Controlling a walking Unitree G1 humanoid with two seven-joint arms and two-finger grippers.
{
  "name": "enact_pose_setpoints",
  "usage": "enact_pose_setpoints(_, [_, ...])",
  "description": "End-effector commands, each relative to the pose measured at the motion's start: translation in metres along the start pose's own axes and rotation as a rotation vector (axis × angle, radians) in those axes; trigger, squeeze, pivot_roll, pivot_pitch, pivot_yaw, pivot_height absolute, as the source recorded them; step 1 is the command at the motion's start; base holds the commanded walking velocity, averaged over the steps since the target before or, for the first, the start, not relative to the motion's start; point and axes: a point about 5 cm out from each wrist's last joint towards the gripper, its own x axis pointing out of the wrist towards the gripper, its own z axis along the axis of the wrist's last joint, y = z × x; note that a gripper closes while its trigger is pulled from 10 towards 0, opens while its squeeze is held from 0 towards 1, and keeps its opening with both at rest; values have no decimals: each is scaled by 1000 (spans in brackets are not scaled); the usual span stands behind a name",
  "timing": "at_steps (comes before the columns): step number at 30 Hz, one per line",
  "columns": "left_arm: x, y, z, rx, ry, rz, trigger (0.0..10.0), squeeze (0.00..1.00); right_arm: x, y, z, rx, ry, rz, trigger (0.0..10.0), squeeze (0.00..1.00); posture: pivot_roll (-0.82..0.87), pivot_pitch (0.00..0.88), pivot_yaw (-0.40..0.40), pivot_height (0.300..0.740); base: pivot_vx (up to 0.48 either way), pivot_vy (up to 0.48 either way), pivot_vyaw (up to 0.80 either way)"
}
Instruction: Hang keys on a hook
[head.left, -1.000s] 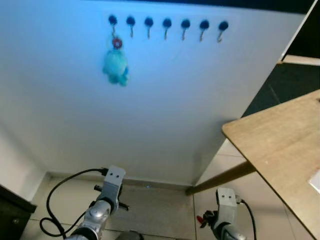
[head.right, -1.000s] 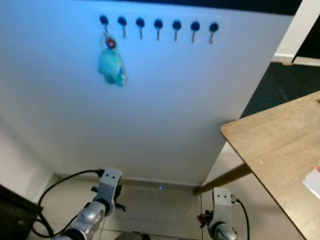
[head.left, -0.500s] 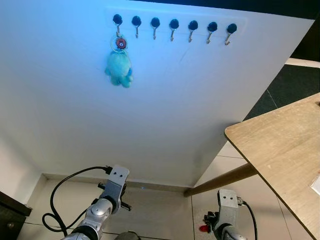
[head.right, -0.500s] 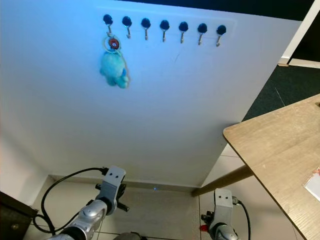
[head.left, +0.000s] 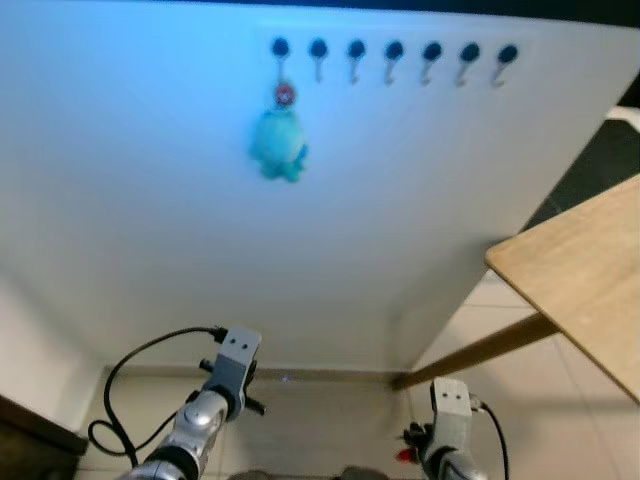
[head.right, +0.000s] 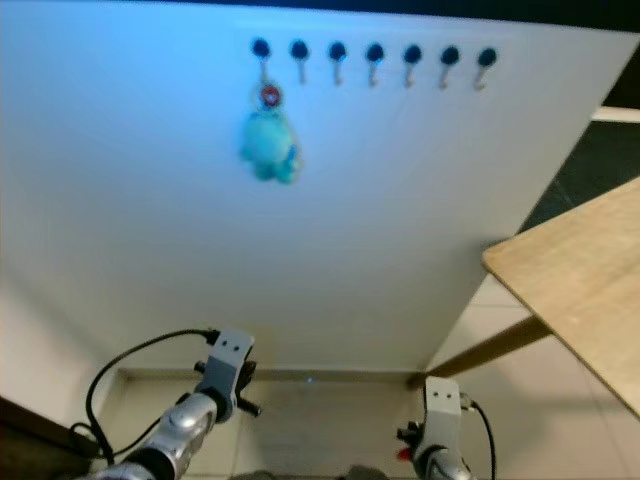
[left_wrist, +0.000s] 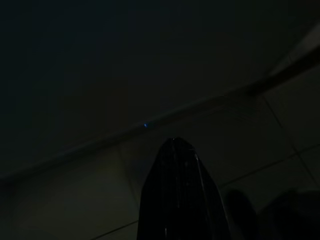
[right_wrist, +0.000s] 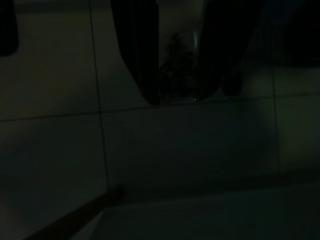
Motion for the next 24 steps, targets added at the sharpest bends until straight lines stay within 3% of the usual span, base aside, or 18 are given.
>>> enact_pose_setpoints(1, [-1,-1,-3,2,8,-7,10000,0,0,0,0,22,-5,-8,10000,0,55,46,-49,740,0,0,0])
enact_pose_setpoints(8, [0,-3,-1,30,1,-31,10000,0,0,0,-1,26,-4,-9,10000,0,54,49,-48,740,0,0,0])
enact_pose_setpoints(18, [0,-8,-2,67,1,-53,10000,0,-1,-2,-1,26,-7,-15,10000,0,50,51,-48,740,0,-480,0])
enact_pose_setpoints(24, [0,-4,-1,33,-3,-21,10000,0,0,-2,0,27,-9,-15,10000,0,51,51,-48,740,0,-371,0])
